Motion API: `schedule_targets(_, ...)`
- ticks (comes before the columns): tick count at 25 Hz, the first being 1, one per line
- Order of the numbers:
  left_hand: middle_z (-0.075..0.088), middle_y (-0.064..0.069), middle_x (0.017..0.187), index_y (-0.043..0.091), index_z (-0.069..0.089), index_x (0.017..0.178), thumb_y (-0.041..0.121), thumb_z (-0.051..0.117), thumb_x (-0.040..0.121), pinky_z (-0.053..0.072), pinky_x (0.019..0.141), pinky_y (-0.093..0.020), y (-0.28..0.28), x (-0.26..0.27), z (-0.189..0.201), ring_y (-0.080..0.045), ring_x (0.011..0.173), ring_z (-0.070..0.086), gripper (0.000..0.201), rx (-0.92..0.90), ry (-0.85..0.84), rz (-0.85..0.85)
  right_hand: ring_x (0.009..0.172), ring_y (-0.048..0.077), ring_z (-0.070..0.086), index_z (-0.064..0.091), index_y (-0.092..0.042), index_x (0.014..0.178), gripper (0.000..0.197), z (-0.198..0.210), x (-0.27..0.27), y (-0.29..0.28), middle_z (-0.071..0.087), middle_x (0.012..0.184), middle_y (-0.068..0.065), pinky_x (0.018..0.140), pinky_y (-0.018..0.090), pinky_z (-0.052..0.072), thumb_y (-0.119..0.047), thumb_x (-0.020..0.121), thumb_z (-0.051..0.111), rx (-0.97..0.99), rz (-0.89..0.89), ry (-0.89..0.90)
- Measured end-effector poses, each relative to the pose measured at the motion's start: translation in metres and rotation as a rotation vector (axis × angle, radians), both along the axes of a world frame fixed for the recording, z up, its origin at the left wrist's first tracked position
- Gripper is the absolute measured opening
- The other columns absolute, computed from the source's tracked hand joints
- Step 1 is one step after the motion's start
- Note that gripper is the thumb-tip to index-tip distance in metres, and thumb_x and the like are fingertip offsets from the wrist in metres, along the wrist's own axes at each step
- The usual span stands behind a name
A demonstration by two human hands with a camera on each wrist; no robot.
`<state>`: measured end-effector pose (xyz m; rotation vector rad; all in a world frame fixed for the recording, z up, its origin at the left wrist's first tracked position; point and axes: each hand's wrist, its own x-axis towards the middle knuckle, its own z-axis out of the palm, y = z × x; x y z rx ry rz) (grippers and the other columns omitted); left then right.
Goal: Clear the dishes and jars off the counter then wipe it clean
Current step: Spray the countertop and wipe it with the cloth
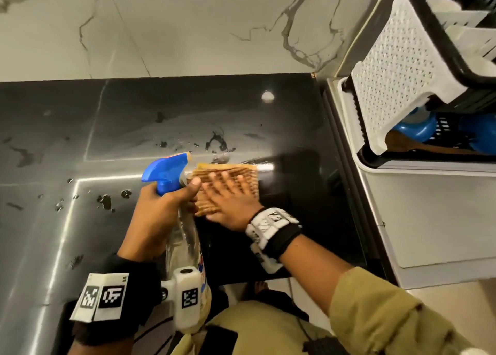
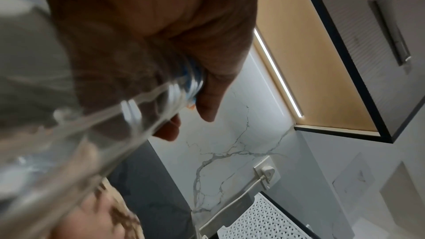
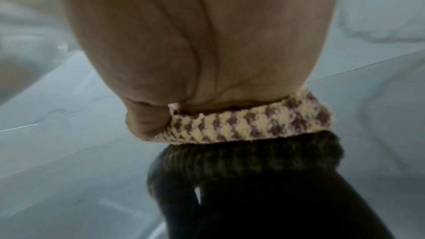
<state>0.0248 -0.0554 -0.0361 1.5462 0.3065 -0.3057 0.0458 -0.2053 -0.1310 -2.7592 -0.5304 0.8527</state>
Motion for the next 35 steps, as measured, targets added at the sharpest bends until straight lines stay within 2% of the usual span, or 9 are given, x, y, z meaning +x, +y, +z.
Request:
schedule_targets(6,0.059,-0.013,0.073,0.003,0.061,0.079,0.022,0.068,0.086,0.053,0.06,-0.028,0.023,0.043,0.011,-0.022,0.06,0.06,0.022,0.003,-0.045,-0.13,0.147,0.033,-0.014,-0.008,-0.023,0.153,0.075,0.006,0.029,-0.172,-0.017,0.161,0.004,0.117,0.053,-0.006,-0.053,0.098,0.033,-0.215,-0.798,0.005)
schedule_targets(9,0.059,-0.015,0.075,-0.004,0.06,0.086,0.024,0.069,0.086,0.054,0.063,-0.031,0.044,0.059,0.014,-0.023,0.063,0.06,0.029,0.004,-0.036,-0.159,0.146,0.038,-0.014,-0.006,-0.024,0.154,0.075,0.005,0.062,-0.17,-0.015,0.161,0.005,0.117,0.056,-0.004,-0.056,0.097,0.032,-0.205,-0.99,0.037)
schedule_targets(11,0.058,-0.016,0.078,-0.005,0.06,0.088,0.024,0.069,0.085,0.053,0.067,-0.036,0.056,0.068,0.012,-0.022,0.064,0.059,0.03,0.009,-0.019,-0.14,0.146,0.038,-0.016,-0.008,-0.023,0.153,0.078,0.0,0.092,-0.119,-0.016,0.161,0.007,0.117,0.057,-0.006,-0.056,0.097,0.033,-0.211,-0.88,-0.015)
schedule_targets(16,0.059,-0.012,0.072,0.004,0.059,0.08,0.02,0.069,0.086,0.05,0.063,-0.034,0.061,0.089,0.016,-0.024,0.064,0.057,0.02,0.052,-0.01,-0.098,0.144,0.036,-0.025,-0.015,-0.026,0.152,0.077,0.002,0.117,0.043,-0.027,0.158,0.004,0.113,0.053,-0.018,-0.056,0.097,0.03,-0.105,-0.336,-0.03)
schedule_targets(19,0.059,-0.008,0.068,0.006,0.06,0.078,0.019,0.07,0.086,0.049,0.059,-0.031,0.054,0.107,0.02,-0.021,0.06,0.057,0.018,0.08,-0.02,-0.094,0.145,0.028,-0.025,-0.01,-0.032,0.152,0.072,0.001,0.11,0.055,-0.025,0.158,-0.003,0.113,0.048,-0.019,-0.056,0.097,0.03,-0.068,-0.16,0.003)
schedule_targets(22,0.057,-0.01,0.071,0.006,0.061,0.08,0.018,0.07,0.085,0.05,0.056,-0.029,0.047,0.122,0.019,-0.02,0.058,0.056,0.016,0.077,-0.022,-0.104,0.147,0.028,-0.02,-0.007,-0.034,0.153,0.07,-0.002,0.109,-0.013,-0.021,0.159,-0.006,0.115,0.047,-0.014,-0.053,0.099,0.032,-0.081,-0.298,-0.025)
schedule_targets(28,0.056,-0.012,0.071,0.0,0.062,0.086,0.017,0.069,0.086,0.05,0.049,-0.02,0.042,0.131,0.012,-0.021,0.059,0.055,0.019,0.078,-0.03,-0.071,0.147,0.037,-0.013,-0.007,-0.026,0.153,0.071,0.008,0.119,-0.187,-0.016,0.161,0.002,0.118,0.054,-0.003,-0.05,0.1,0.032,-0.18,-0.921,0.03)
schedule_targets(31,0.054,-0.009,0.068,-0.001,0.062,0.087,0.014,0.068,0.086,0.048,0.049,-0.02,0.042,0.131,0.008,-0.017,0.056,0.053,0.017,0.075,-0.055,-0.054,0.146,0.038,-0.015,-0.007,-0.025,0.154,0.073,0.002,0.151,-0.16,-0.015,0.161,0.004,0.116,0.057,-0.005,-0.053,0.098,0.031,-0.2,-0.931,0.009)
schedule_targets(35,0.054,-0.009,0.06,0.002,0.062,0.079,0.008,0.067,0.084,0.046,0.051,-0.023,0.036,0.132,0.007,-0.016,0.051,0.052,0.008,0.117,-0.082,-0.042,0.145,0.035,-0.021,-0.013,-0.027,0.152,0.073,-0.001,0.189,-0.046,-0.023,0.159,0.003,0.113,0.055,-0.014,-0.055,0.098,0.029,-0.14,-0.563,-0.032)
